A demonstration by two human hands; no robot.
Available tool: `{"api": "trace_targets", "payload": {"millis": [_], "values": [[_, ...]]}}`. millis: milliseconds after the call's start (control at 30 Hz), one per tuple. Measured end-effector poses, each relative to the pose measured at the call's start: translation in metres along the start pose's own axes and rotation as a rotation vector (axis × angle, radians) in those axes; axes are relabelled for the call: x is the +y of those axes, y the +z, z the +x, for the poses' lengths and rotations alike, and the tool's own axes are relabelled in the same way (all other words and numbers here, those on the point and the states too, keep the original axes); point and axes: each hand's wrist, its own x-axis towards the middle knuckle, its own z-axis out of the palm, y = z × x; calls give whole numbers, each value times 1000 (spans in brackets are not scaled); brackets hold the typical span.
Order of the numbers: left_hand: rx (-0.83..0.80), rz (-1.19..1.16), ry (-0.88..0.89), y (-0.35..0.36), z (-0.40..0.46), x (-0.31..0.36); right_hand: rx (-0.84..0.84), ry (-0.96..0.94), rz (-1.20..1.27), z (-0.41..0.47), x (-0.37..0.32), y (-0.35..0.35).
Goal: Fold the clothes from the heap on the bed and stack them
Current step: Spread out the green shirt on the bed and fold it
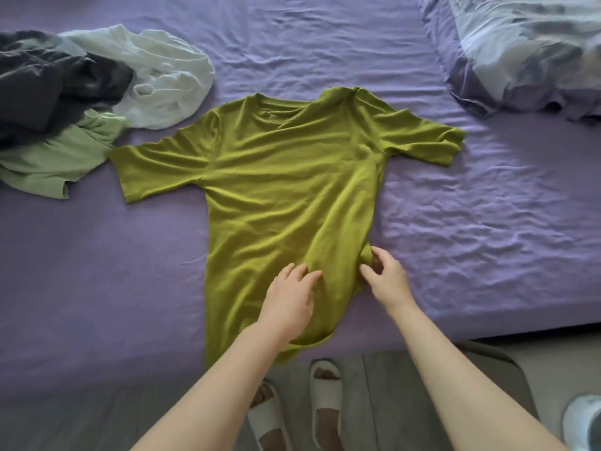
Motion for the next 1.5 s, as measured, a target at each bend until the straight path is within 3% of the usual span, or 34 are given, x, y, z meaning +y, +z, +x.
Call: {"api": "trace_targets", "payload": {"millis": [233,333,500,667,900,1033,1167,1233,1333,1433,1500], "values": [[10,-79,-6,-6,-1,37,176,-44,422,-48,8,-50],[11,-103,39,-2,-2,58,217,16,319,-55,14,-60],[-40,-88,39,9,-6,72,-70,245,124,-60,29,-79],[-135,84,-85,15,-13,56,40,197,116,-71,48,-88],[-273,231,-205,30,-35,30,-7,250,-268,-80,71,-76],[-60,163,-337,25,-43,21,60,139,-144,-74,60,-74],[202,-11,-657,15,-52,-3,72,108,-66,-74,54,-65],[224,-161,-788,11,-57,-18,111,107,-66,-76,52,-60],[220,-221,-831,13,-66,-32,40,132,-2,-81,45,-45],[249,-235,-941,17,-75,-41,-112,320,219,-91,36,-19],[188,-349,-1052,18,-83,-51,-107,382,365,-99,34,-2]]}}
